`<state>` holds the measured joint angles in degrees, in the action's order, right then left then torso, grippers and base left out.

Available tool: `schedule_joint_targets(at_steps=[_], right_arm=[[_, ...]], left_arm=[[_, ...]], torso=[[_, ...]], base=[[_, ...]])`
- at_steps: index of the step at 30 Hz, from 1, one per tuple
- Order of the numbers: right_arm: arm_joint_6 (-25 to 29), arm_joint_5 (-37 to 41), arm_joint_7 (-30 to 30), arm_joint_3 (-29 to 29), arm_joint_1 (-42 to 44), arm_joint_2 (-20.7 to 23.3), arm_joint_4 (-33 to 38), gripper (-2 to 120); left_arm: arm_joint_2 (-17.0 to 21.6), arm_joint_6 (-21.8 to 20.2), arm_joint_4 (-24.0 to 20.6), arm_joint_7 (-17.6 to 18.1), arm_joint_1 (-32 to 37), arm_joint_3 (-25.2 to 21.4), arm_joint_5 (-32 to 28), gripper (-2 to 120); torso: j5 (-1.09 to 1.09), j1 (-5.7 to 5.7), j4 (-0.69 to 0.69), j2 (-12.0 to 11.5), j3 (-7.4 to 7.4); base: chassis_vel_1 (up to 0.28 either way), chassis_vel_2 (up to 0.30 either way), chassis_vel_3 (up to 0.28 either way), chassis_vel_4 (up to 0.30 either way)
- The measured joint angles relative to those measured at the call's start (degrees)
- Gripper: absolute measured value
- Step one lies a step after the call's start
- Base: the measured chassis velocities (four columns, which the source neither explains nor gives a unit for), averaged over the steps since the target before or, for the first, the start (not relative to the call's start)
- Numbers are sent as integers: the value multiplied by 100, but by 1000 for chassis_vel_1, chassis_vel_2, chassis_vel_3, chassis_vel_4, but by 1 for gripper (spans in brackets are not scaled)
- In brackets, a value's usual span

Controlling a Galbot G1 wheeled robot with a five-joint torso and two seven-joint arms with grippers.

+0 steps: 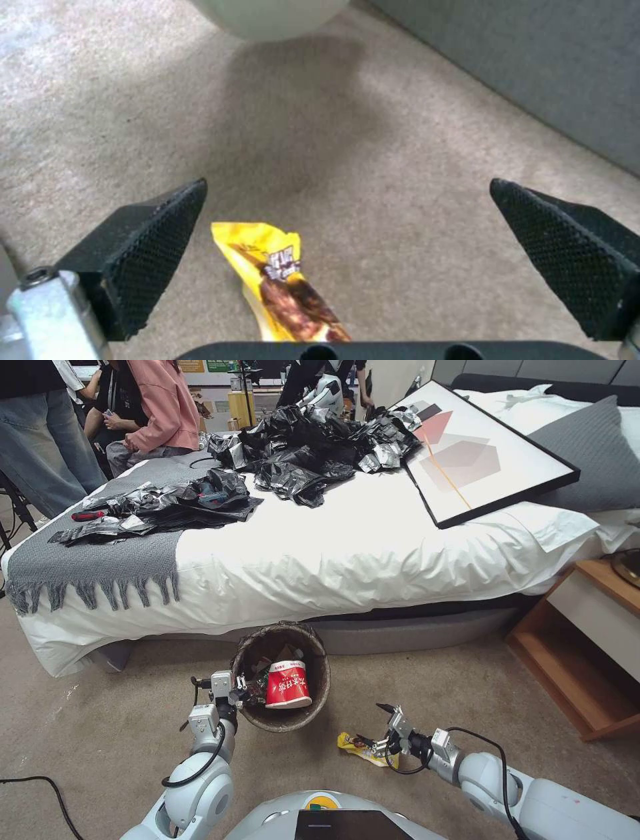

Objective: Pick up the trash bin, then pick up the garbage from the floor and place it into the trash bin.

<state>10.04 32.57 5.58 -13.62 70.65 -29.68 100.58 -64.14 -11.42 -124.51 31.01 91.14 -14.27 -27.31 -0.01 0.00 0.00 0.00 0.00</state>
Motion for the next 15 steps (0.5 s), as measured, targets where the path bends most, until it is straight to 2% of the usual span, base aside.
schedule_joint_targets(at_steps=[6, 15], right_arm=[[2, -107, 58, -327, -255, -189, -314, 100], [27, -205, 26, -767, -591, -747, -997, 100]], left_arm=[[-4, 1, 12, -4, -21, 0, 1, 0], [25, 1, 27, 1, -65, -6, -24, 0]], torso=[[0, 0, 1, 0, 0], [1, 0, 1, 0, 0]], base=[[0, 0, 0, 0], [0, 0, 0, 0]])
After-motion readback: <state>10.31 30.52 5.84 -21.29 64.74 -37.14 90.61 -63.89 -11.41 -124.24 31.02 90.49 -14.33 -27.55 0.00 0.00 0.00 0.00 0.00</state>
